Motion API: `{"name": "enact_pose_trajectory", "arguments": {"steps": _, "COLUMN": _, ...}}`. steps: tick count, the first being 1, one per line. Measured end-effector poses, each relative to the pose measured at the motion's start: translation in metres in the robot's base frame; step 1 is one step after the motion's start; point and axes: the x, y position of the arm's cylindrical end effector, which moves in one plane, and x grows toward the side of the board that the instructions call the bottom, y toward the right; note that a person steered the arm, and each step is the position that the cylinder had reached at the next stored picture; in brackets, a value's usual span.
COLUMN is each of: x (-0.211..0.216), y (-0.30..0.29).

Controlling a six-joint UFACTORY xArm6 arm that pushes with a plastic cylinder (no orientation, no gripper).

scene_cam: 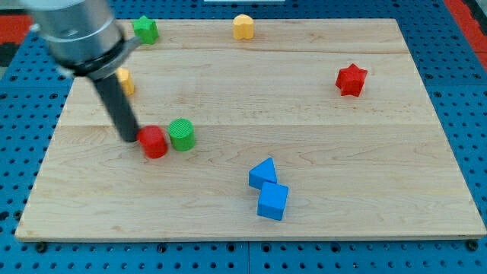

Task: Push the red circle into the red star

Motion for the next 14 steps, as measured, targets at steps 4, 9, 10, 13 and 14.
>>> {"name": "enact_pose_trajectory", "arguments": {"steps": 4, "x": -0.008, "y": 0.032}}
{"name": "enact_pose_trajectory", "arguments": {"steps": 9, "x": -0.067, "y": 0.147}}
{"name": "enact_pose_trajectory", "arguments": {"steps": 10, "x": -0.035, "y": 0.141}}
{"name": "enact_pose_trajectory", "arguments": {"steps": 13, "x": -0.066, "y": 0.221}}
{"name": "enact_pose_trajectory", "arguments": {"steps": 14, "x": -0.083, "y": 0.21}}
